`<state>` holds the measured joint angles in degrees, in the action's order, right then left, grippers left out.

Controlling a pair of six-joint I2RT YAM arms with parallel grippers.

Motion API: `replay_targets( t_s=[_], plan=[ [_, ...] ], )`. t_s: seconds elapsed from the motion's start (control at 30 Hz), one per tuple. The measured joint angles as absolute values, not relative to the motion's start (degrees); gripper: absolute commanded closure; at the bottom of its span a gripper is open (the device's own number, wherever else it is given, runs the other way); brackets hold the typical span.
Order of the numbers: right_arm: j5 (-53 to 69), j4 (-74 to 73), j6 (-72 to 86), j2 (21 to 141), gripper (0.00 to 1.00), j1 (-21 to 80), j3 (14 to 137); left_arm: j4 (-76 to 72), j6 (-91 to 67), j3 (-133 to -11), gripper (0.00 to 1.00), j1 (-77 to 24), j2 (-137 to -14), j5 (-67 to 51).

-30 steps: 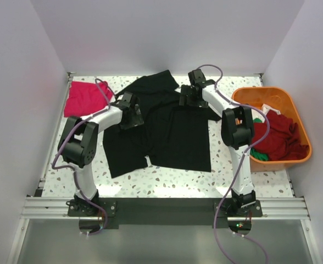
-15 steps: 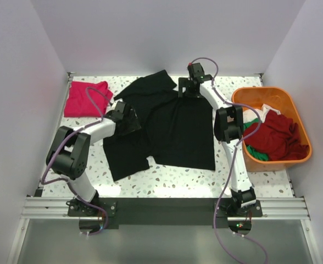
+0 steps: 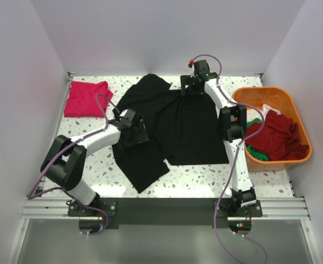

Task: Fold and stack the t-shirts
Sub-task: Flatten the tshirt out

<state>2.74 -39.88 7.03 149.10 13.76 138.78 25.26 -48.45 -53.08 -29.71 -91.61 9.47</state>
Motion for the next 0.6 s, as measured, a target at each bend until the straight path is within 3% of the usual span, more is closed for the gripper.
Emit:
replay_targets(
  t_s=[0.23,0.4,0.6],
  plan=[
    [2.2,-38.2,7.4,128.4,0.01,14.9,119.6,30.3,-47.2,-67.7,0.0,-25.4,-93.3,14.7],
    [-0.6,-34.6,11.0,113.0,0.01,16.8,103.6,29.7,-44.9,-75.5,0.0,-22.1,-101.1,17.0],
    [-2.0,-32.9,14.2,111.0,0.01,19.2,90.8,29.8,-41.9,-80.4,0.0,-20.9,-112.5,17.0]
  ],
)
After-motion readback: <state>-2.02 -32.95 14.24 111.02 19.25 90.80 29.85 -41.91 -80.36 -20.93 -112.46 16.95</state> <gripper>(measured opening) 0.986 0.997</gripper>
